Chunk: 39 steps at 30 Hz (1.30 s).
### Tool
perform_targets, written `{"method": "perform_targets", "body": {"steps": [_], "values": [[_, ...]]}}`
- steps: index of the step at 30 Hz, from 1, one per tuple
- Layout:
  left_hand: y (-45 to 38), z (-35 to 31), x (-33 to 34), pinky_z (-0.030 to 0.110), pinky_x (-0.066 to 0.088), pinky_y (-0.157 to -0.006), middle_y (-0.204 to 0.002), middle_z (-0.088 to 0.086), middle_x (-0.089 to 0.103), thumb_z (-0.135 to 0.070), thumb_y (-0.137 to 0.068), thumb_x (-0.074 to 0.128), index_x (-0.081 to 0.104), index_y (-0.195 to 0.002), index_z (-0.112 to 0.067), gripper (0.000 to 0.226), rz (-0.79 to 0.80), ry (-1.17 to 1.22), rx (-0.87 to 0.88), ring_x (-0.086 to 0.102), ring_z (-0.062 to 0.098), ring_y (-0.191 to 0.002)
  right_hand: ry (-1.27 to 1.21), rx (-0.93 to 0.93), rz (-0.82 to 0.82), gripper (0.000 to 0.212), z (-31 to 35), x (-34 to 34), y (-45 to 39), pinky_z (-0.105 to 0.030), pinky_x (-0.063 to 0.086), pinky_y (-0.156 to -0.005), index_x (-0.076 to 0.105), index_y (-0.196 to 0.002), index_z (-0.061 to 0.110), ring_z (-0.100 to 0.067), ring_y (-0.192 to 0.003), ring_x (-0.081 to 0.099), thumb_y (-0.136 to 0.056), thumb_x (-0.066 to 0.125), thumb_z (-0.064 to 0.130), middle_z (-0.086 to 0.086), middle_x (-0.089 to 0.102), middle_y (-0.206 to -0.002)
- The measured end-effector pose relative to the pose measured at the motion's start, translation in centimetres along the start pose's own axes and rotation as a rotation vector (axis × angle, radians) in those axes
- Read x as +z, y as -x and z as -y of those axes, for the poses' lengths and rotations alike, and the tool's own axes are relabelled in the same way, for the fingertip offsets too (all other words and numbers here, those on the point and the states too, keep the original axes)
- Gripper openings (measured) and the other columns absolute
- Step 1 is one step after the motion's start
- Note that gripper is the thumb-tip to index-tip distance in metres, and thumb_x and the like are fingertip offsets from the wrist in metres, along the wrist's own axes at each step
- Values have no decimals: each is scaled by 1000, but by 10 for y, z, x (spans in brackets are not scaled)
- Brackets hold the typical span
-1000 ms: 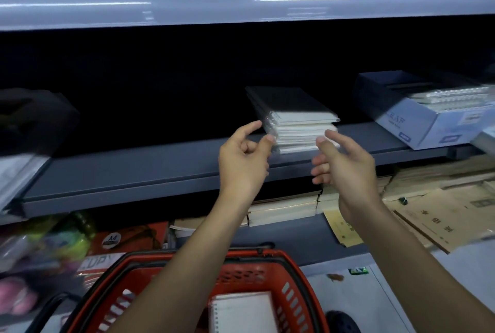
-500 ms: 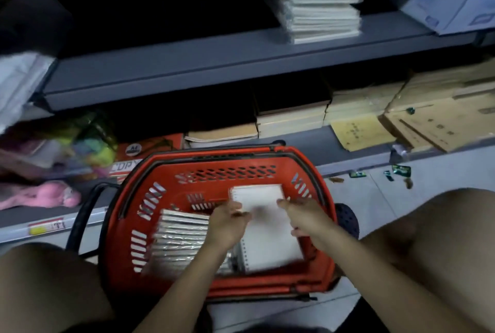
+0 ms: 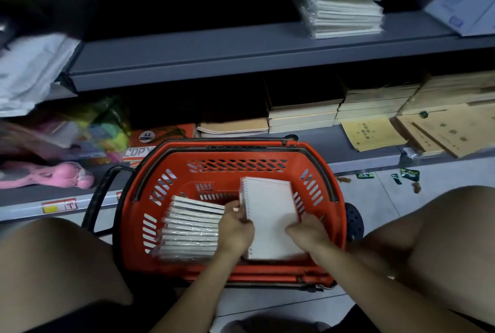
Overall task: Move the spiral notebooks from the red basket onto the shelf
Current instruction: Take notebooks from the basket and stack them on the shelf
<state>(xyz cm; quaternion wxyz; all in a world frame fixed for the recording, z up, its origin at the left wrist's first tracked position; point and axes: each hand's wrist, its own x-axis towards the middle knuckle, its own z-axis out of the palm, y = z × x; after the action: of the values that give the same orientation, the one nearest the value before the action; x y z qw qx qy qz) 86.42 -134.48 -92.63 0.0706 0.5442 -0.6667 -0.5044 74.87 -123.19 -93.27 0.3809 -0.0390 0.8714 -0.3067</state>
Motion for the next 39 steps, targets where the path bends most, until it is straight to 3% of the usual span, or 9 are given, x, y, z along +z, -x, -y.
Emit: {"method": "perform_targets", "body": {"steps": [3,5,10,15,20,23,29,35,39], "values": [[-2,-7,-10,18,51,-74,-95,3,72,9,-88,54,66,-108,-10,30,14,244,-64,67,18,-86,-187,65,35,28,-1,-4,4,-24,48,-61,69,-107,-2,-26,-84,66,-81,70,6,-11,69,-90],[-2,-10,-15,28,56,-84,-95,4,73,7,-91,55,67,-113,-7,29,38,356,-101,68,20,-89,-364,111,90,30,1,-11,6,-23,48,-55,68,-109,-6,-27,-77,65,-80,73,2,-14,69,-88],[7,-29,-33,39,52,-81,-101,13,75,-1,-88,64,71,-114,-13,30,149,635,-129,66,32,-90,-693,119,111,18,27,-46,30,-39,57,-71,68,-101,-3,-32,-78,67,-87,58,-4,-18,71,-93],[43,-68,-58,36,62,-70,-123,1,70,-1,-94,57,53,-139,-34,56,529,732,147,70,27,-105,-689,-21,135,24,43,-92,79,-51,52,-89,68,-107,10,-34,-104,65,-89,53,6,-13,72,-109],[51,-106,-77,44,63,-61,-154,1,45,6,-96,50,17,-155,-42,83,963,789,403,60,39,-113,-811,-266,37,29,74,-143,119,-45,54,-77,67,-99,39,-22,-93,61,-97,56,12,7,66,-97],[57,-142,-73,47,63,-65,-149,9,51,7,-96,51,18,-156,-35,80,909,788,494,64,35,-113,-821,-427,-75,31,87,-162,118,-50,53,-90,70,-108,43,-22,-103,63,-100,54,18,8,69,-107],[54,-205,-66,44,63,-62,-129,11,67,-3,-90,64,46,-140,-10,54,637,888,530,69,33,-107,-992,-527,-205,17,111,-188,101,-36,50,-69,67,-97,22,-25,-89,68,-93,62,7,-2,72,-95],[44,-238,-67,39,63,-70,-132,5,66,-11,-90,60,45,-146,-11,58,573,852,566,70,29,-109,-1115,-648,-167,15,134,-200,88,-22,57,-56,65,-97,18,-15,-76,74,-94,58,5,-2,77,-85],[44,-253,-67,45,63,-73,-114,-12,75,-11,-86,65,48,-144,-14,60,494,791,574,76,18,-87,-1176,-675,-167,18,141,-203,74,-21,57,-57,66,-104,13,-11,-76,73,-94,57,2,0,76,-85]]}}
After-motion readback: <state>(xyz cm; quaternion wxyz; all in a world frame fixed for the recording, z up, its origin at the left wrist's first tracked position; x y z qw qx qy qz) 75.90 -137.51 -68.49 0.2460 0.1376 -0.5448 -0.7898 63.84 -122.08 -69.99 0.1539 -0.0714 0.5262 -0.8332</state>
